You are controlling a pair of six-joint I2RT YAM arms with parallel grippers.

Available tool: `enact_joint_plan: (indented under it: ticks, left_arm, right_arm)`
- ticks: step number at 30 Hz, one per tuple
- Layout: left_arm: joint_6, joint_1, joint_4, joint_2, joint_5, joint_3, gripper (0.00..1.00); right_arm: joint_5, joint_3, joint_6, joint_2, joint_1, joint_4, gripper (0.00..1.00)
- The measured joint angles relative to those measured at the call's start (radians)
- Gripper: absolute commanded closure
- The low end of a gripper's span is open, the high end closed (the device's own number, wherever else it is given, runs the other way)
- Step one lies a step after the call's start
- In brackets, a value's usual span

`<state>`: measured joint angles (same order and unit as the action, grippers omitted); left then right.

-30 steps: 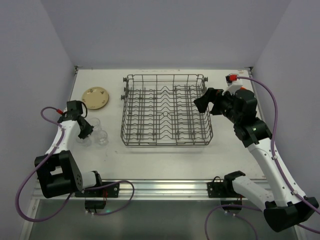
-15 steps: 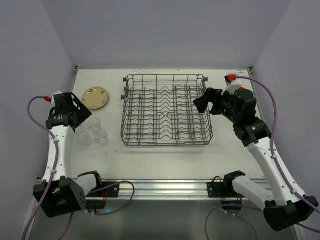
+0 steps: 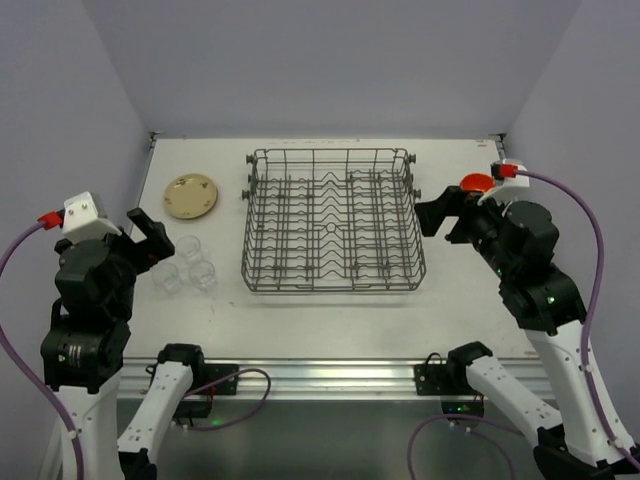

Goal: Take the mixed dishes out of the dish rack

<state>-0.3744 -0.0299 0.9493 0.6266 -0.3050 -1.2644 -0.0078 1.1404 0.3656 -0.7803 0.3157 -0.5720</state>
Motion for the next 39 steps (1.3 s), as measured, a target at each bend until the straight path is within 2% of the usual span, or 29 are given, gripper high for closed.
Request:
enact_joint_plan:
  ticks: [6, 11, 18, 23, 39]
  left_arm:
    - [0.029, -0.065, 0.023, -0.080, -0.023, 0.016, 0.00]
    - [0.058, -0.124, 0.001, -0.189, -0.024, 0.126, 0.00]
    - [0.061, -0.141, -0.005, -0.293, -0.001, 0.200, 0.00]
    - [0.061, -0.141, -0.008, -0.293, 0.022, 0.212, 0.00]
    - [0.061, -0.141, -0.072, -0.315, 0.038, 0.232, 0.00]
  right_arm:
    - [0.130, 0.043, -0.002, 0.122, 0.098, -0.169, 0.01]
    - [0.235, 0.120, -0.010, 0.204, 0.099, -0.330, 0.01]
    - [0.257, 0.084, -0.050, 0.428, 0.099, -0.458, 0.01]
    - [0.276, 0.083, -0.066, 0.507, 0.100, -0.482, 0.01]
    - [0.319, 0.026, -0.073, 0.498, 0.102, -0.450, 0.01]
